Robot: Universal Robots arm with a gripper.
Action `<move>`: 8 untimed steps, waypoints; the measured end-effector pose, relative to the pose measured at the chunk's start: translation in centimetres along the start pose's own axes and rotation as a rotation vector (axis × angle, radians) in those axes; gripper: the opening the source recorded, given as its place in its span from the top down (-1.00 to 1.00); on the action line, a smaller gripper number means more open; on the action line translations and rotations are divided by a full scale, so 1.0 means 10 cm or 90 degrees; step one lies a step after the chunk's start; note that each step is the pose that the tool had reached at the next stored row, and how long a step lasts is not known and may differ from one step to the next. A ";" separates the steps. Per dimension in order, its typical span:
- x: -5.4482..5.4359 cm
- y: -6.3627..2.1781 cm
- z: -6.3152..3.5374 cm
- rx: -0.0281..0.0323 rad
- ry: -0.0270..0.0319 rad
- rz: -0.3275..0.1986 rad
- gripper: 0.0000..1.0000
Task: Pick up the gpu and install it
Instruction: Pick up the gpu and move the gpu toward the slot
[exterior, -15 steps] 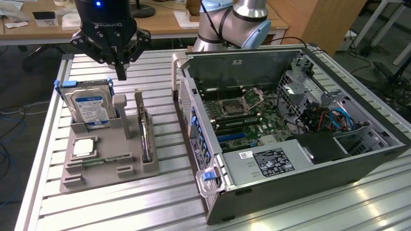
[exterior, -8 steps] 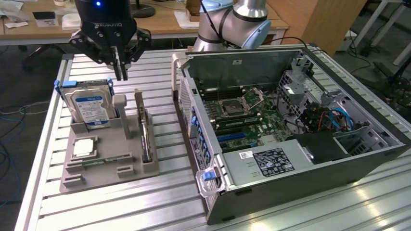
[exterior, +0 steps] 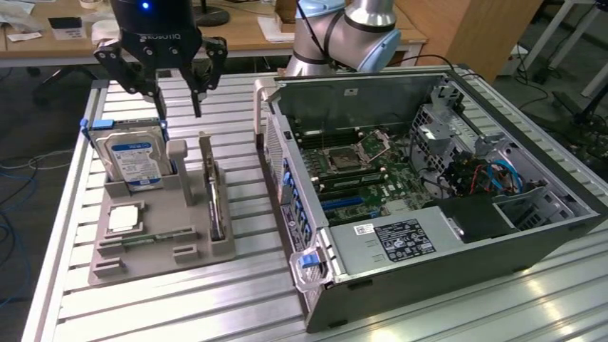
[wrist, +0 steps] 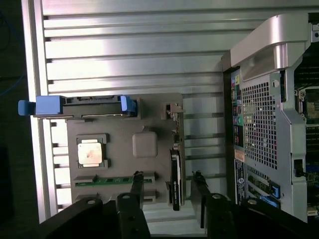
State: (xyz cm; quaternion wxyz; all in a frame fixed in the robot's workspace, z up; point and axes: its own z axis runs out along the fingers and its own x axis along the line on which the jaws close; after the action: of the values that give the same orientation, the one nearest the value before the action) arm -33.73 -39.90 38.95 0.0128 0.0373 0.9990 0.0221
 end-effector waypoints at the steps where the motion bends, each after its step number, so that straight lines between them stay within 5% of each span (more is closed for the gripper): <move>1: 0.00 0.000 0.000 0.0000 0.0000 0.000 -0.05; 5: 0.00 0.000 0.012 -0.0010 0.0008 -0.017 -0.29; 8: 0.00 -0.002 0.029 -0.0013 0.0030 -0.040 -0.29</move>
State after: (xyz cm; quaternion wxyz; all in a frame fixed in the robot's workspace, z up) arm -33.69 -39.91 38.67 0.0112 0.0059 0.9997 0.0228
